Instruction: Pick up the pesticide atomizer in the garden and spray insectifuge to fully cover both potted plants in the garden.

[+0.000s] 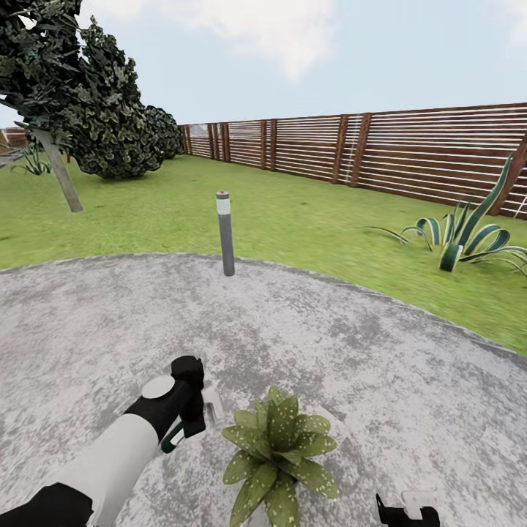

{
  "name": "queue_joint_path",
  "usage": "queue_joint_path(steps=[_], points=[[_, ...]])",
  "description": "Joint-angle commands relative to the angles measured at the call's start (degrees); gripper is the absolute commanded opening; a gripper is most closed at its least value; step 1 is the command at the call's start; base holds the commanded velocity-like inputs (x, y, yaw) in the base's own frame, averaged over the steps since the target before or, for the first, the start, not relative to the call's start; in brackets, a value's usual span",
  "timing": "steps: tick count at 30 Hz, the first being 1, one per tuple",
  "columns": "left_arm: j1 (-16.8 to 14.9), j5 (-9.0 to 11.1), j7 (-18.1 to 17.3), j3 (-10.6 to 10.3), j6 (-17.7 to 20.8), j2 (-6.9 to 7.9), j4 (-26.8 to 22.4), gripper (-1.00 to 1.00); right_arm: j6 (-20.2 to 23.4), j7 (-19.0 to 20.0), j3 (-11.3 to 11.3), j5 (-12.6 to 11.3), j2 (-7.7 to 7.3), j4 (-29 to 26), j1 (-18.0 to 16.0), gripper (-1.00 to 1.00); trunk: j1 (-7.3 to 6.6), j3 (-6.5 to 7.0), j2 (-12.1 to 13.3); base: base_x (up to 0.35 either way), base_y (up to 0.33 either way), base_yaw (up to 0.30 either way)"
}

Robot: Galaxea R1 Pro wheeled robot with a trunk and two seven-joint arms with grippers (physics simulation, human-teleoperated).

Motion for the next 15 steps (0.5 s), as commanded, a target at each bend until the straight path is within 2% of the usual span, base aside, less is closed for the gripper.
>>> queue_joint_path(steps=[1, 3, 4, 5, 7, 9, 15], points=[[-0.3, -0.2, -0.5, -0.1, 0.7, -0.30, -0.4, -1.00, -0.2, -0.1, -0.3, 0.6, 0.02, 0.1, 0.0, 1.00, -0.01, -0.05, 0.0, 0.000, 0.000, 0.000], [-0.6, -0.2, -0.6, -0.1, 0.9, -1.27, -0.6, -1.00, -0.2, -0.1, -0.3, 0.6, 0.01, 0.1, 0.0, 1.00, -0.01, -0.05, 0.0, 0.000, 0.000, 0.000], [-1.3, -0.2, -0.7, -0.1, 1.1, -2.57, -0.8, -1.00, -0.2, -0.1, -0.3, 0.6, 0.01, 0.1, 0.0, 1.00, -0.01, -0.05, 0.0, 0.000, 0.000, 0.000], [-1.9, -0.3, -0.7, -0.1, 1.1, -3.08, -0.8, -1.00, -0.2, -0.1, -0.3, 0.6, 0.01, 0.1, 0.0, 1.00, -0.01, -0.05, 0.0, 0.000, 0.000, 0.000], [-2.4, -0.3, -0.6, -0.1, 1.1, -3.09, -0.8, -1.00, -0.2, -0.1, -0.3, 0.6, 0.01, 0.1, 0.0, 1.00, -0.01, -0.05, 0.0, 0.000, 0.000, 0.000], [-2.5, -0.3, -0.4, 0.1, 1.1, -2.44, -0.7, -1.00, -0.2, -0.1, -0.3, 0.6, 0.04, 0.1, 0.0, 1.00, -0.01, -0.05, 0.0, 0.000, 0.000, 0.000], [-1.8, -0.1, -0.1, 0.5, 0.7, 2.03, 0.0, -1.00, -0.2, -0.1, -0.3, 0.6, 0.07, 0.1, 0.0, 1.00, -0.01, -0.05, 0.0, 0.000, 0.000, 0.000]])
